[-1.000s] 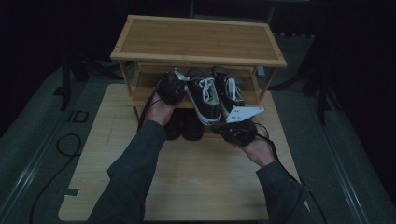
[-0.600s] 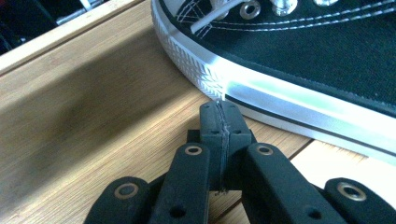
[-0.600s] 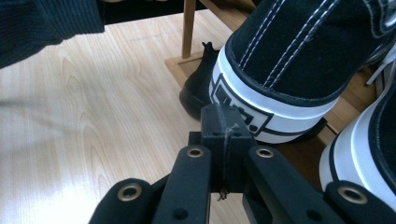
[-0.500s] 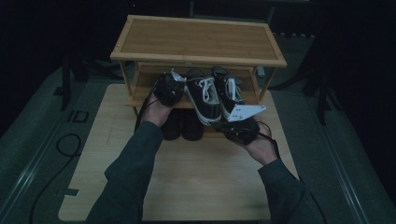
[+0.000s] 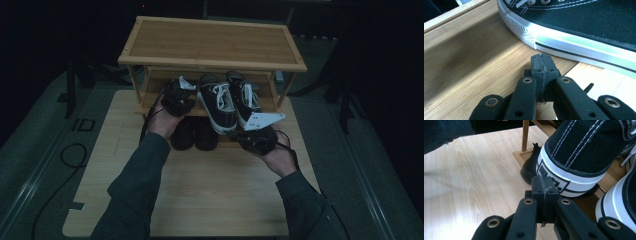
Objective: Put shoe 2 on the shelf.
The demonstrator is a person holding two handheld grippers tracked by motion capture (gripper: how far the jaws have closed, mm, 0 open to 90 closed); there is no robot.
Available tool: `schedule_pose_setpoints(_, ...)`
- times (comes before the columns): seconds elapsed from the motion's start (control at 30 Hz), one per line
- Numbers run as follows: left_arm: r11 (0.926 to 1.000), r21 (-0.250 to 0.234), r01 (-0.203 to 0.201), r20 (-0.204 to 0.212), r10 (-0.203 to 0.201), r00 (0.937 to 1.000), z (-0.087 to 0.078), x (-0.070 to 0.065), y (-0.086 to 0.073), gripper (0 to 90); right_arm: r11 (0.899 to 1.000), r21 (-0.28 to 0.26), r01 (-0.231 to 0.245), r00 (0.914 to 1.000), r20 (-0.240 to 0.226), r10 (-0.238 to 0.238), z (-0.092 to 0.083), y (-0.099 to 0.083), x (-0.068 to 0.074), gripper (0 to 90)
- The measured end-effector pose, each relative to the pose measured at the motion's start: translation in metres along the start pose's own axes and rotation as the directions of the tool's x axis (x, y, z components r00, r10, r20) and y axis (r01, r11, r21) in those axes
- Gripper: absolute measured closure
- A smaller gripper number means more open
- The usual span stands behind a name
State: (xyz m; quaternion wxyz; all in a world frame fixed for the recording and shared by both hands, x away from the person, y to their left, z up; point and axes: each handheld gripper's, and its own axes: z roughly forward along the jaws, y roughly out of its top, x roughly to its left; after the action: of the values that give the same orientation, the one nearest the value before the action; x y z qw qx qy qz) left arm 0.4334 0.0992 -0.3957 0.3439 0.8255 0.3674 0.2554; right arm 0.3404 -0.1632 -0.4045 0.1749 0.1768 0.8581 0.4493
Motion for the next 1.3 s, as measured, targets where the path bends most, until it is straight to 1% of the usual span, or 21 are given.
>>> schedule_pose_setpoints(0.07, 1.0, 0.001, 0.006, 0.008, -0.006, 1.0, -0.001, 0.0, -0.001, 90.0, 1.0, 0.0, 0.0, 1.0, -0.001, 0.0, 0.0, 0.0, 0.0, 90.0)
schedule_pose_setpoints(0.2, 1.0, -0.001, 0.001, 0.011, -0.001, 0.9999, -0.002, 0.0, -0.002, 90.0, 1.0, -0.001, -0.002, 1.0, -0.002, 0.002, 0.0, 0.0, 0.0, 90.0)
schedule_pose_setpoints(0.3, 0.9996, -0.008, -0.025, -0.008, 0.025, 0.9996, -0.003, -0.004, -0.004, 90.0, 1.0, -0.003, -0.002, 1.0, -0.007, 0.002, 0.001, 0.001, 0.0, 90.0)
schedule_pose_setpoints(0.37, 0.9996, -0.008, -0.025, -0.008, 0.025, 0.9996, -0.003, -0.004, -0.004, 90.0, 1.0, -0.003, -0.003, 1.0, -0.008, 0.003, 0.001, 0.001, 0.0, 90.0)
schedule_pose_setpoints(0.4, 0.9998, -0.014, -0.012, 0.007, 0.012, 0.9999, -0.003, -0.002, -0.005, 90.0, 1.0, -0.004, -0.001, 0.9999, -0.012, 0.001, 0.002, 0.002, 0.001, 90.0)
schedule_pose_setpoints(0.47, 0.9999, -0.015, -0.007, 0.013, 0.007, 0.9999, -0.003, -0.002, -0.005, 90.0, 1.0, -0.006, -0.004, 0.9998, -0.018, 0.004, 0.004, 0.002, 0.001, 90.0)
schedule_pose_setpoints(0.73, 0.9998, -0.017, -0.01, 0.016, 0.01, 0.9998, -0.003, -0.001, -0.005, 90.0, 1.0, -0.01, 0.003, 0.9995, -0.032, -0.004, 0.01, 0.007, 0.005, 90.0)
schedule_pose_setpoints(0.87, 0.9997, -0.019, -0.012, 0.018, 0.012, 0.9998, -0.003, -0.001, -0.005, 90.0, 1.0, -0.025, 0.006, 0.999, -0.044, -0.007, 0.017, 0.009, 0.006, 90.0)
schedule_pose_setpoints(0.97, 0.9997, -0.021, -0.012, 0.019, 0.013, 0.9997, -0.003, -0.001, -0.005, 90.0, 0.999, -0.033, 0.004, 0.9989, -0.046, -0.006, 0.019, 0.009, 0.006, 90.0)
schedule_pose_setpoints(1.1, 0.9996, -0.025, -0.01, 0.027, 0.011, 0.9996, -0.003, 0.0, -0.006, 90.0, 1.0, -0.03, 0.005, 0.9991, -0.041, -0.006, 0.021, 0.01, 0.006, 90.0)
schedule_pose_setpoints(1.3, 0.9996, -0.027, -0.009, 0.028, 0.01, 0.9996, -0.003, 0.0, -0.006, 90.0, 0.999, -0.026, 0.019, 0.9993, -0.033, -0.02, 0.027, 0.015, 0.008, 90.0)
